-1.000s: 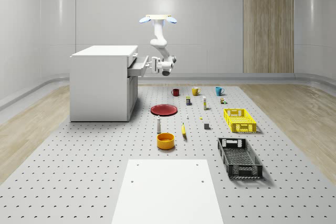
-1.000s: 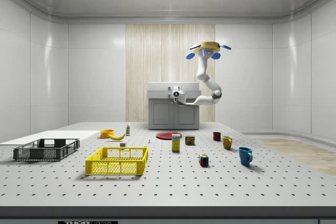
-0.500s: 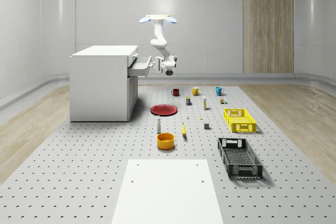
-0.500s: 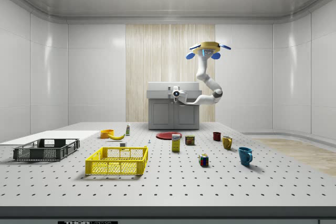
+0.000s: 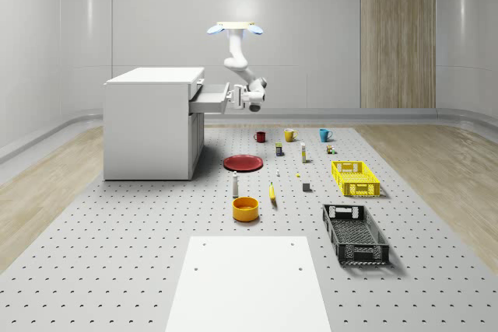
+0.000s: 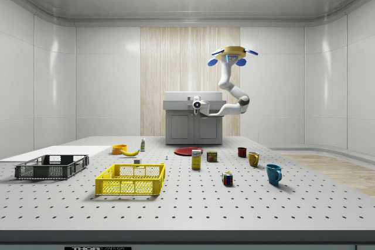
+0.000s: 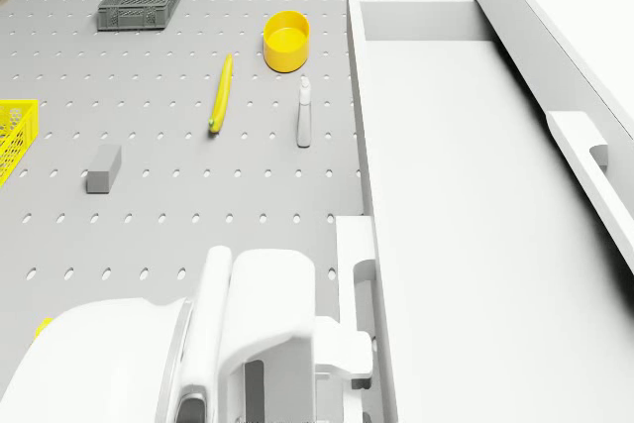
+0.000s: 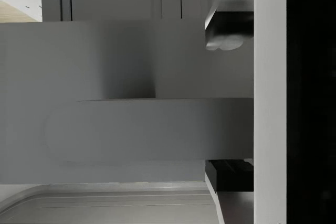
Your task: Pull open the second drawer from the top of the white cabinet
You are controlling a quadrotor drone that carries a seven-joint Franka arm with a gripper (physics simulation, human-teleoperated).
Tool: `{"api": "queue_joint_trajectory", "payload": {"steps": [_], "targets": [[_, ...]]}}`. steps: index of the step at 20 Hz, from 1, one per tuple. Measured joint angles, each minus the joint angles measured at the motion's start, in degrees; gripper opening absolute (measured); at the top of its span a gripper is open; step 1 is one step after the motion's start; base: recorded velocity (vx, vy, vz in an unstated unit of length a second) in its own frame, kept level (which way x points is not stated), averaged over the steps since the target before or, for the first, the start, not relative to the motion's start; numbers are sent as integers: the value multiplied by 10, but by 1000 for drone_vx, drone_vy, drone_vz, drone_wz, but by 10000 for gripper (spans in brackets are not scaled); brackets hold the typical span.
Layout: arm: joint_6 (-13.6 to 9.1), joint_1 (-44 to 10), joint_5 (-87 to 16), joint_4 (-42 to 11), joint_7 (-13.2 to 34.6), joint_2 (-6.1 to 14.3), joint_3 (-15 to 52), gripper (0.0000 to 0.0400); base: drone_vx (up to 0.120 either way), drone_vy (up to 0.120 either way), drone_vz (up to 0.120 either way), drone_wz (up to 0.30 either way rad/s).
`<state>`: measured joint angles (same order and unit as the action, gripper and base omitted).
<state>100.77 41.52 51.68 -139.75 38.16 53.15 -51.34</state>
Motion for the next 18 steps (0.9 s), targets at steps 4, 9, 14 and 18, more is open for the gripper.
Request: {"api": "queue_joint_trajectory", "payload": {"steps": [4, 9, 14, 18], "targets": [[6, 8, -4, -1, -4, 6, -7, 296, 0, 20, 0, 0], [13, 15, -12, -2, 5, 14, -12, 317, 0, 0, 0, 0], [20, 23, -17, -4, 3, 23, -15, 305, 0, 96, 0, 0], [25, 29, -21, -4, 4, 29, -17, 302, 0, 0, 0, 0]]}}
